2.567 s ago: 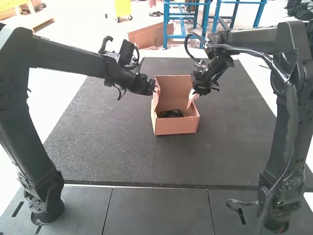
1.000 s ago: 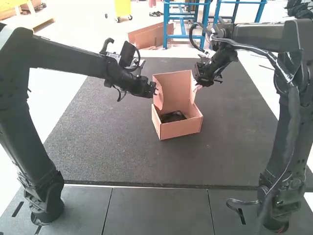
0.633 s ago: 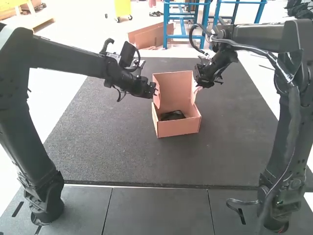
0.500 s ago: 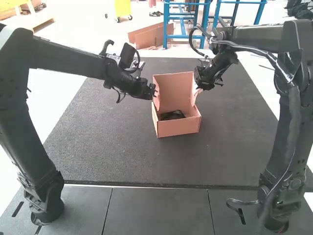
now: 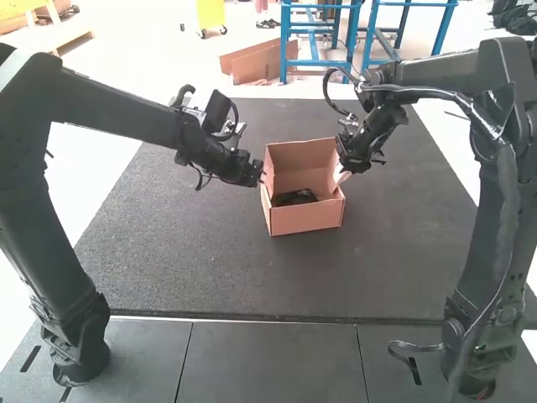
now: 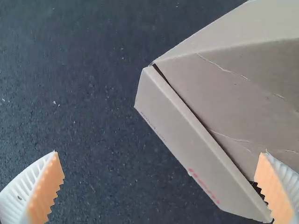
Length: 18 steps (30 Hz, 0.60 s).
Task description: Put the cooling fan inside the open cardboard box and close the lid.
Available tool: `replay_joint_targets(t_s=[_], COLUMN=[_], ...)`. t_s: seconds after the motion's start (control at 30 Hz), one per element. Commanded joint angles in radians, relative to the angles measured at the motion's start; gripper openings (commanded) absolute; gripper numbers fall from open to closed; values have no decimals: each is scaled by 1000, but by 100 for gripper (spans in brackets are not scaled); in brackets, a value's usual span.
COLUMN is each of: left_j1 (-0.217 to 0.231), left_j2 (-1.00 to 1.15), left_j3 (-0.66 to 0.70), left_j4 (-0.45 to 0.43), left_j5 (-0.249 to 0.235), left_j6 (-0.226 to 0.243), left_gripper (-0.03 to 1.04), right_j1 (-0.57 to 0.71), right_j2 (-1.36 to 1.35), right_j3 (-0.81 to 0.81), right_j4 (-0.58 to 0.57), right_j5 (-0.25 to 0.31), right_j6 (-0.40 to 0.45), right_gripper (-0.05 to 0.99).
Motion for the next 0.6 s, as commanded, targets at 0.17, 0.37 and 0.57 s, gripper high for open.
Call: replay_joint_targets(t_s=[0.17, 0.37, 0.57], left_j1=[-9, 14, 48], left_j2=[-73, -73, -68], left_j3=[-1, -1, 32], left_j4=[-5, 33, 67], left_j5=[11, -32, -204], left_j6=[14, 8, -9], left_gripper=[97, 97, 97], right_j1=[-3, -15, -43], right_j2=[-59, -61, -92], right_j3=[-19, 68, 107], right_j4=[-22, -27, -38], right_j5=[56, 13, -89], right_j6=[-2, 25, 42], right_gripper=[14, 86, 91])
